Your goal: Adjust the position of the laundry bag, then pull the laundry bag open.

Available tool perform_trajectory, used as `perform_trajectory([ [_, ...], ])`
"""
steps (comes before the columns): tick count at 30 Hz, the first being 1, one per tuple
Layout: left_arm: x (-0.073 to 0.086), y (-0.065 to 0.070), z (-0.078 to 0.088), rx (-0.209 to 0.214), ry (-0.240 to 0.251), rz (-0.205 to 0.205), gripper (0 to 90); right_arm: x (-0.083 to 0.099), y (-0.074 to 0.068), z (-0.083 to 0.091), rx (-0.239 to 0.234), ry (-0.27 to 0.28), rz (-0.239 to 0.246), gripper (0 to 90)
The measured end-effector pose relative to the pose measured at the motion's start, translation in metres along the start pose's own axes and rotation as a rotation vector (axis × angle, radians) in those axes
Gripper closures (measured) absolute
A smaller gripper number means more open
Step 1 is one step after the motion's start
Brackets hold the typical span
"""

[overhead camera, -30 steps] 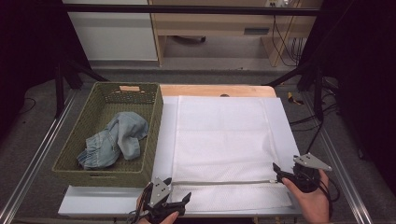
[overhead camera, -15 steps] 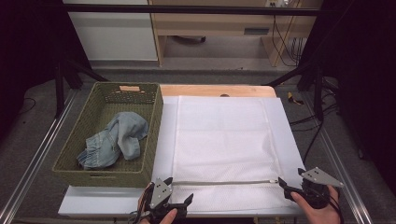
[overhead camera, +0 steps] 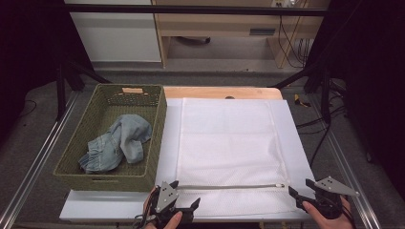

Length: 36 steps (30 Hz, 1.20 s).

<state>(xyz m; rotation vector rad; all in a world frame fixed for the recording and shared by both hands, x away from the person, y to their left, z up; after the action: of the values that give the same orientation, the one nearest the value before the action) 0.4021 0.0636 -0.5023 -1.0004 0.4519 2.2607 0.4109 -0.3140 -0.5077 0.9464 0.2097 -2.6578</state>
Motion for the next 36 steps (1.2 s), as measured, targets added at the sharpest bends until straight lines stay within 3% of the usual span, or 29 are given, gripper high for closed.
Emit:
perform_trajectory([
  [1, 0.0, 0.0, 0.0, 0.0, 0.0, 0.0, 9.6, 0.0, 0.0, 0.0, 0.0, 0.0, 0.0, 28.5],
  [5, -0.021, -0.004, -0.015, -0.016, -0.015, -0.067, 9.8, -0.002, -0.004, -0.005, -0.037, -0.007, -0.009, 36.2],
  [9, -0.036, -0.012, -0.035, 0.01, -0.014, -0.062, 10.2, -0.002, -0.005, -0.009, -0.053, -0.021, -0.004, 40.6],
  [11, -0.035, -0.014, -0.041, 0.035, -0.016, -0.034, 10.9, -0.002, -0.005, -0.011, -0.064, -0.025, -0.005, 43.2],
  [13, -0.031, -0.013, -0.04, 0.045, -0.024, -0.039, 10.9, -0.002, -0.005, -0.011, -0.069, -0.024, -0.012, 45.9],
  [17, -0.03, -0.013, -0.03, 0.027, 0.0, -0.04, 10.9, 0.0, -0.002, -0.013, -0.094, -0.025, -0.039, 52.9],
  [21, -0.029, -0.013, -0.025, 0.016, 0.006, -0.044, 10.9, 0.001, -0.002, -0.014, -0.104, -0.025, -0.035, 54.5],
  [26, -0.027, -0.012, -0.027, 0.019, -0.002, -0.045, 11.0, 0.006, -0.002, -0.019, -0.087, -0.075, -0.033, 55.2],
  [33, -0.027, -0.01, -0.026, 0.018, 0.006, -0.054, 11.0, 0.006, -0.007, -0.025, -0.061, -0.116, 0.012, 50.4],
  [36, -0.028, -0.01, -0.025, 0.017, 0.011, -0.054, 11.3, 0.008, -0.007, -0.028, -0.026, -0.151, 0.052, 51.7],
])
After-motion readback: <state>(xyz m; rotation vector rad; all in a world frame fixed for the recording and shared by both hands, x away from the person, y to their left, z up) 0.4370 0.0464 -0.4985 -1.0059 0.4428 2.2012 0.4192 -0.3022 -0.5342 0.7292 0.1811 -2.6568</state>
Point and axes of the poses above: each handheld gripper's, and its own axes: z roughly backward along the jaws, x roughly out of its underside, y roughly to its right, the point moved 8 cm from there along -z, roughly forward along the jaws, and after that the axes turned 14 degrees about -y, right-handed, at the moved point
